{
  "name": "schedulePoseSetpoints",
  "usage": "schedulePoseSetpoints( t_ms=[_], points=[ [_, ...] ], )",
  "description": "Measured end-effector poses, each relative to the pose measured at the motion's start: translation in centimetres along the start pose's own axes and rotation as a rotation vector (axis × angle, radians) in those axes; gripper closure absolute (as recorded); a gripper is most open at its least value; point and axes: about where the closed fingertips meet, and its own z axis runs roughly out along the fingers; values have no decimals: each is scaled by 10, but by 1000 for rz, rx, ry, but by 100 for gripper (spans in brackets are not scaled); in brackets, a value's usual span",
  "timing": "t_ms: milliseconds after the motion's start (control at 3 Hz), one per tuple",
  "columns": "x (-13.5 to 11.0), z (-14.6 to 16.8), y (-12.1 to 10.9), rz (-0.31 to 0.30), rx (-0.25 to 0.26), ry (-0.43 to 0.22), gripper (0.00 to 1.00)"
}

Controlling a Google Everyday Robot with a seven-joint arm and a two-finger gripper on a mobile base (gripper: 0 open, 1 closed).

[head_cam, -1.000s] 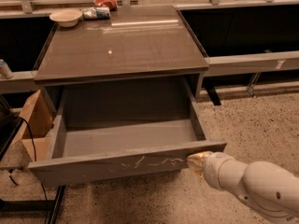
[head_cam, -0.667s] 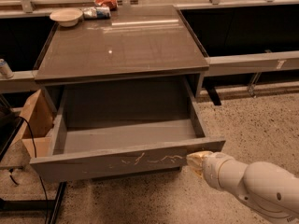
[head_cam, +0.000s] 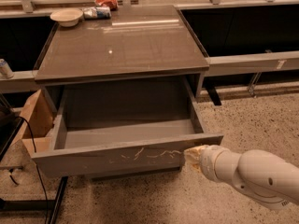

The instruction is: Close top drawer

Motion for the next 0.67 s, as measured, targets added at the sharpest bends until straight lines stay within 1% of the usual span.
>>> schedulePoseSetpoints(
  t_ms=[333, 667],
  points=[
    [-2, 2, -2, -11, -14, -22, 100],
    [-6, 7, -7, -30, -54, -88, 100]
  ],
)
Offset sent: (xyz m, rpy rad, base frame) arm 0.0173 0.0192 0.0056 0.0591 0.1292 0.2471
